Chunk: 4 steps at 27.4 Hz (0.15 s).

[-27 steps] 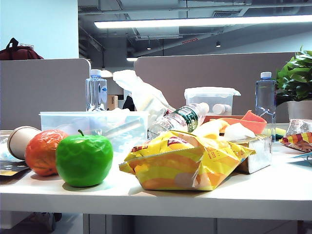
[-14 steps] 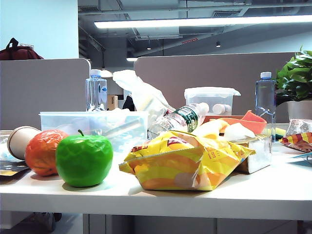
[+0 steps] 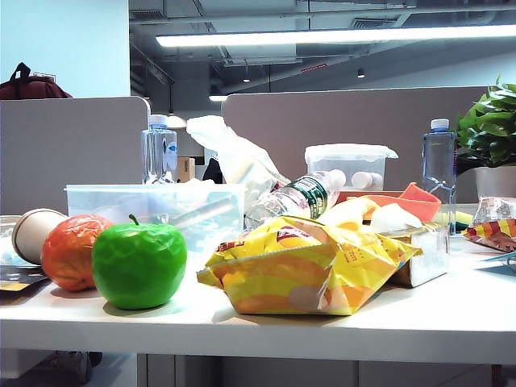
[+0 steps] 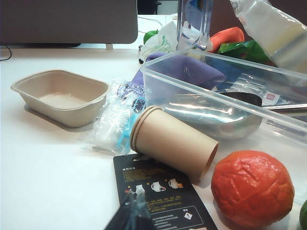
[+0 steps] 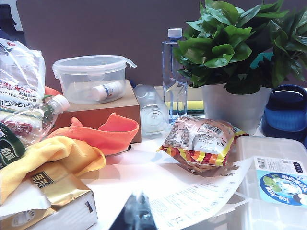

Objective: Pick up the metal ice scoop from the table and place it inside the transparent plastic box.

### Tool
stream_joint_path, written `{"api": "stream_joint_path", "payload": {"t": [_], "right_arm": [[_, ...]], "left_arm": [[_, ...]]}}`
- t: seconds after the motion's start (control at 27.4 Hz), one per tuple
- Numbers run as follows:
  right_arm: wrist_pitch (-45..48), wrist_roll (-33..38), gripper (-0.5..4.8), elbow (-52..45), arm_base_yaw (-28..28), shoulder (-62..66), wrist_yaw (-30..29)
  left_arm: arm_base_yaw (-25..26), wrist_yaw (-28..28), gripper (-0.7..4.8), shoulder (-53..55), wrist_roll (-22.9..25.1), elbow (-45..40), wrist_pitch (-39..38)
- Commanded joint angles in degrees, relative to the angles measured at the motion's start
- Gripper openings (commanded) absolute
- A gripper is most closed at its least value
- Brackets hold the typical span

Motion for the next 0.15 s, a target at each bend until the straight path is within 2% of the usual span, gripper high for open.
{"api": "stream_joint_path", "payload": {"t": [0.04, 0.15], "right_arm": [[0.7, 0.2, -0.01, -0.2, 0.0, 0.0, 0.0], [0.7, 0.2, -0.01, -0.2, 0.0, 0.0, 0.0]], "left_arm": [[0.0, 0.0, -0.05, 0.0, 0.2, 0.1, 0.3], [0.0, 0.0, -0.05, 0.0, 0.2, 0.1, 0.3]]}}
